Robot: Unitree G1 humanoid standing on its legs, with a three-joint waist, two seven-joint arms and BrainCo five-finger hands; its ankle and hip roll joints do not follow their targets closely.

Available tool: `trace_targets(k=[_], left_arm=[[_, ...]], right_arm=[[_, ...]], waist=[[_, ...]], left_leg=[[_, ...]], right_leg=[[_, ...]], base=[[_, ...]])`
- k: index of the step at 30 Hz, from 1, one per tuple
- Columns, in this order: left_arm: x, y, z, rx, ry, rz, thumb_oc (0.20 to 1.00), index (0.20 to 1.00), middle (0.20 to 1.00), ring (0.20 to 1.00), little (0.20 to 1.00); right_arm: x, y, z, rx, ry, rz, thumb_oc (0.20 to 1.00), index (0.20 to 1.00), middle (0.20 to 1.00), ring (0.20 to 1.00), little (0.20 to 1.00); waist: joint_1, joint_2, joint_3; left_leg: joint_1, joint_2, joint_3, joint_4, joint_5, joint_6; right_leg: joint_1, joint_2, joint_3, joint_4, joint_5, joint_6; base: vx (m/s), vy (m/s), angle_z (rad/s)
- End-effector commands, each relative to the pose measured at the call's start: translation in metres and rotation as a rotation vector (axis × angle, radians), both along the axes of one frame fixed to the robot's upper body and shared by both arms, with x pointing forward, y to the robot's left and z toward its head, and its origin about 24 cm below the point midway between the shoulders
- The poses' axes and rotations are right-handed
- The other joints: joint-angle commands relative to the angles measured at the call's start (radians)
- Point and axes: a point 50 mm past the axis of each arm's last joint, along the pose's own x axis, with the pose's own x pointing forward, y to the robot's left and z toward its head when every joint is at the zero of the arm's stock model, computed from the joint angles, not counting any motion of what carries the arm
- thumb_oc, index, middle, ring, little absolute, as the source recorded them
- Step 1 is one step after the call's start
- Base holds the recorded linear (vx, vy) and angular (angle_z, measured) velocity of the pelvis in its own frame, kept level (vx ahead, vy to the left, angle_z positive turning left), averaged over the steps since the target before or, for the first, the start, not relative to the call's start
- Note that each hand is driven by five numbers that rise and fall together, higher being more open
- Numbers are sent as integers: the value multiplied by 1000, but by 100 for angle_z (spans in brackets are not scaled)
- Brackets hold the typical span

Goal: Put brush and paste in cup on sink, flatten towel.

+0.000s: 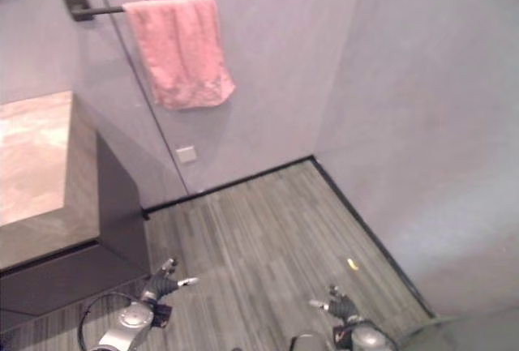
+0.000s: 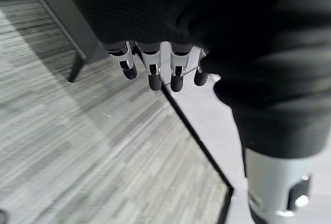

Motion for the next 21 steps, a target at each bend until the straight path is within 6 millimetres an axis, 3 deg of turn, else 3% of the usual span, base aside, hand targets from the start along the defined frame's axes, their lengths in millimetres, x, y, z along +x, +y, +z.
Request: trace_targets(k=[1, 3, 4, 5, 11, 13, 14, 17, 18, 19, 20, 21], left_arm=[[22, -5, 13, -7, -84, -34, 1000, 1000, 1000, 1000, 1000], [24, -7, 13, -8, -86, -38, 1000, 1000, 1000, 1000, 1000], [30, -12, 13, -9, -89, -59, 1000, 1000, 1000, 1000, 1000], [31, -13, 14, -5, -91, -72, 1000, 1000, 1000, 1000, 1000], [30, -22, 9, -13, -70, -107, 1000, 1000, 1000, 1000, 1000], [27, -23, 7, -14, -55, -108, 1000, 1000, 1000, 1000, 1000], [24, -24, 2, -20, -34, -98, 1000, 1000, 1000, 1000, 1000], [22, -25, 1, -33, -36, -84, 1000, 1000, 1000, 1000, 1000], [22, -25, 1, -33, -35, -83, 1000, 1000, 1000, 1000, 1000], [24, -23, 2, -18, -36, -84, 1000, 1000, 1000, 1000, 1000], [24, -23, 2, -18, -36, -84, 1000, 1000, 1000, 1000, 1000], [29, -23, 5, -13, -56, -75, 1000, 1000, 1000, 1000, 1000]], right_arm=[[13, -7, 7, 6, -60, -38, 1000, 1000, 1000, 1000, 1000], [13, -8, 7, 5, -58, -52, 1000, 1000, 1000, 1000, 1000], [13, -12, 7, -8, -58, -57, 1000, 1000, 1000, 1000, 1000], [13, -12, 7, -11, -55, -52, 1000, 1000, 1000, 1000, 1000], [7, -17, 4, -22, -28, -64, 1000, 1000, 1000, 1000, 1000], [4, -18, 3, -24, -17, -64, 1000, 1000, 1000, 1000, 1000], [1, -19, 1, -29, -2, -64, 1000, 1000, 1000, 1000, 1000], [3, -21, 2, -58, -6, -21, 1000, 1000, 1000, 1000, 1000], [3, -21, 2, -58, -5, -21, 1000, 1000, 1000, 1000, 1000], [9, -23, 6, -75, -29, -4, 1000, 1000, 1000, 1000, 1000], [9, -23, 6, -75, -29, -4, 1000, 1000, 1000, 1000, 1000], [15, -25, 9, -89, -42, 2, 1000, 1000, 1000, 1000, 1000]], waist=[[-24, 7, 26], [-36, 2, 32], [-59, -9, 46], [-67, -10, 47], [-100, 6, 33], [-104, 10, 23], [-106, 14, 6], [-101, 22, -4], [-100, 27, -5], [-86, 3, 13], [-86, 4, 12], [-55, -26, 47]], left_leg=[[15, -27, -83, -21, 25, -64], [27, -32, -99, -17, 19, -69], [70, -46, -137, -12, 3, -80], [88, -48, -152, -12, 0, -84], [177, -53, -236, 3, -10, -108], [193, -45, -246, 9, -12, -115], [199, -36, -248, 38, -1, -140], [150, -19, -242, 205, 115, -232], [152, -13, -241, 206, 109, -232], [46, 6, -200, 416, 201, -296], [44, 6, -200, 417, 200, -296], [-44, -3, -168, 593, 230, -294]], right_leg=[[52, 80, 10, -132, 66, -7], [30, 95, 25, -175, 85, -2], [-5, 101, 19, -282, 148, 12], [-15, 106, 12, -311, 162, 13], [-35, 113, -8, -375, 220, 15], [-23, 115, -5, -382, 215, 8], [0, 124, -6, -380, 214, -5], [56, 143, -26, -386, 192, -31], [57, 149, -27, -386, 187, -31], [119, 145, -24, -405, 163, -51], [118, 145, -24, -405, 163, -51], [161, 141, 0, -406, 136, -80]], base=[[204, 24, 13], [226, 19, 54], [372, 24, 86], [378, 24, 90], [368, 6, 73], [318, -52, 80], [357, -97, 58], [338, -112, 27], [307, -138, 15], [208, -103, 15], [370, -221, 23], [179, -115, 5]])
